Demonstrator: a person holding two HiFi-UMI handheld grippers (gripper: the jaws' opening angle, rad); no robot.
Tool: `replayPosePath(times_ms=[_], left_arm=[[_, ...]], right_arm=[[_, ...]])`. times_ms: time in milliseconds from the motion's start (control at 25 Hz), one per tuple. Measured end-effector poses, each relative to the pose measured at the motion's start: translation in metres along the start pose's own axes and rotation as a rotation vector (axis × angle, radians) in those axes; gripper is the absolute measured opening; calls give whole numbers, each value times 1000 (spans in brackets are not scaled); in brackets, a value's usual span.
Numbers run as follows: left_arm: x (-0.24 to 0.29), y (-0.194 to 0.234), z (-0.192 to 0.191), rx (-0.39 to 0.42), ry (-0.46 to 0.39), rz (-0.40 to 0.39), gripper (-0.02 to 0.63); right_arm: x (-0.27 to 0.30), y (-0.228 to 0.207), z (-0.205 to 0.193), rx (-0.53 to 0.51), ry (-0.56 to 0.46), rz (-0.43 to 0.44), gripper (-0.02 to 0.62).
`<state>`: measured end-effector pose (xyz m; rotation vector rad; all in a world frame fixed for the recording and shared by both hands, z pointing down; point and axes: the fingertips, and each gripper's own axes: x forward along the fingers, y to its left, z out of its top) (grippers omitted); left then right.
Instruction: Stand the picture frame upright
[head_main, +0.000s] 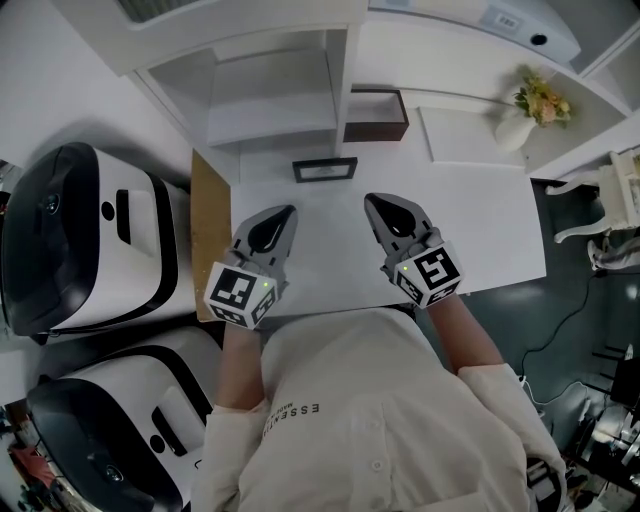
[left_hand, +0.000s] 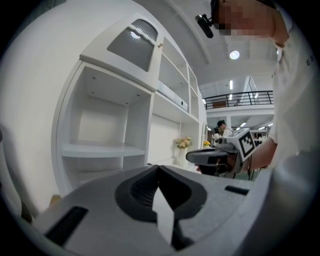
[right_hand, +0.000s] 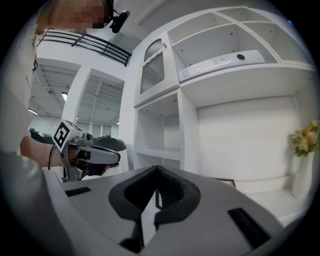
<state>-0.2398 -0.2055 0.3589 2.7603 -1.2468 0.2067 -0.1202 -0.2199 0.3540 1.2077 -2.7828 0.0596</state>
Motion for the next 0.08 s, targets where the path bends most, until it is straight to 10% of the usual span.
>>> replayPosePath(times_ms=[80], left_arm=[[2,-4,-2,19,15,-20,2]], right_arm=[[2,-1,-1,1,2,-5,15]])
